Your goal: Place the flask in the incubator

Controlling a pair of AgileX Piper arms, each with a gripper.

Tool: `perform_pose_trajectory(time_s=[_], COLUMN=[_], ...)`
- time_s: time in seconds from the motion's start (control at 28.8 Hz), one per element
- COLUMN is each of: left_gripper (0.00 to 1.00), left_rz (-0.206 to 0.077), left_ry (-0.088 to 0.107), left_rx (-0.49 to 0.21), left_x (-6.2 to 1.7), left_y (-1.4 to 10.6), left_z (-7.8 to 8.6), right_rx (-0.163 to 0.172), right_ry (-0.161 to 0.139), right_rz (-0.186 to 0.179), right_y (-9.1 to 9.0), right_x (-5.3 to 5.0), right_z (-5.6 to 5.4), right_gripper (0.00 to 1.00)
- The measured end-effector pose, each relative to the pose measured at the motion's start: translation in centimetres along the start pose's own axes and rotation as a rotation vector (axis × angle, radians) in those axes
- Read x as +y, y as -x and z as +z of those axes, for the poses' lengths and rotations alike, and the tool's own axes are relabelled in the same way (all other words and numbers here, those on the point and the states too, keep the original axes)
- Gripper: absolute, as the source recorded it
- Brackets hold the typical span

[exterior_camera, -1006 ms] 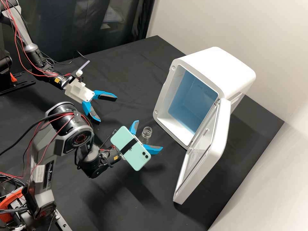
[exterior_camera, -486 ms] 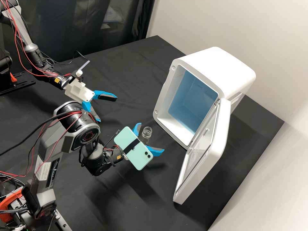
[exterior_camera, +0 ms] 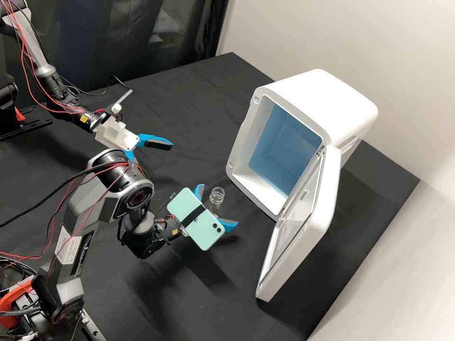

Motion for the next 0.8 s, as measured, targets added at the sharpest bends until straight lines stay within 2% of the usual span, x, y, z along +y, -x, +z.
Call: perform_pose_trajectory(time_s=[0.14, 0.38, 0.42, 0.8], left_gripper=[1.0, 1.0, 1.0, 1.0], left_rz=[0.0, 0.0, 0.0, 0.0], left_ry=[0.0, 0.0, 0.0, 0.0], left_rx=[0.0, 0.0, 0.0, 0.0], left_x=[0.0, 0.0, 0.0, 0.0], left_y=[0.0, 0.0, 0.0, 0.0], left_z=[0.0, 0.0, 0.0, 0.0], right_rx=[-0.014, -0.016, -0.016, -0.018], right_ry=[-0.01, -0.004, 0.004, 0.008], right_rz=[0.019, 0.023, 0.025, 0.028], right_y=[-0.12, -0.59, -0.62, -0.64], right_x=[0.17, 0.16, 0.19, 0.23], right_z=[0.13, 0.23, 0.21, 0.22], right_gripper=[1.0, 1.0, 0.0, 0.0])
